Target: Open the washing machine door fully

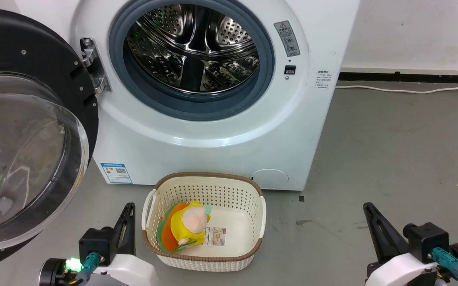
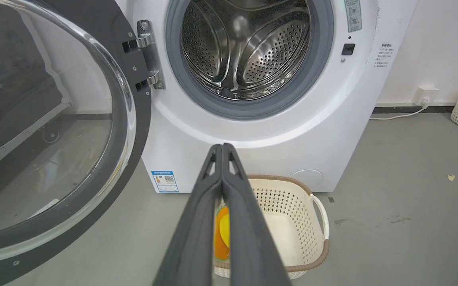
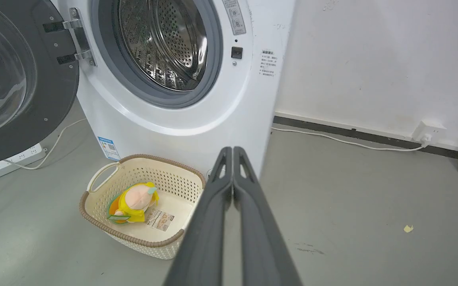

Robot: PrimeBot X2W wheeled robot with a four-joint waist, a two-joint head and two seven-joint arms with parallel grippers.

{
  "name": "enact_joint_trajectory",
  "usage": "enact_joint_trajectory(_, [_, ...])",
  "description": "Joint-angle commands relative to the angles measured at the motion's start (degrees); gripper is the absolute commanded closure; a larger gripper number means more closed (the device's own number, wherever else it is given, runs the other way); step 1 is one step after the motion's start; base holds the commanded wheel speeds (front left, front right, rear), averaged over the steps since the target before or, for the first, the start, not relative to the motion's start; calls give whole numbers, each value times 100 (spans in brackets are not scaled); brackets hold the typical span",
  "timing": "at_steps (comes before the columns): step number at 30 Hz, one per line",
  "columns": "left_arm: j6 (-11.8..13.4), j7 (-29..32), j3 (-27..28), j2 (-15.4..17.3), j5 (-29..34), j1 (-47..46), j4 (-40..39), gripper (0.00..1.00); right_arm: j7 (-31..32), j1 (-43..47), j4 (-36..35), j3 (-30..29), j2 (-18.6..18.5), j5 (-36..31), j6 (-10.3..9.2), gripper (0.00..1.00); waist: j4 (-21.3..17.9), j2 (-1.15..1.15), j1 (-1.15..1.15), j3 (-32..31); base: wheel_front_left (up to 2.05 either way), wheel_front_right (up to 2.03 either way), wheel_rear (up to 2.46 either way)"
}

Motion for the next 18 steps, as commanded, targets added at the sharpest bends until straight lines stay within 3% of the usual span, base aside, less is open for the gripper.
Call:
enact_joint_trajectory(1, [19, 37, 31, -2, 64, -88, -37, 100, 34, -104, -32, 9, 27, -40, 4, 100, -1, 0, 0, 1, 0, 0, 0])
enact_joint_trajectory(18, [32, 152, 82, -13, 133, -108, -83, 100, 150, -148, -44, 29, 29, -101, 5, 100, -10, 0, 0, 7, 0, 0, 0])
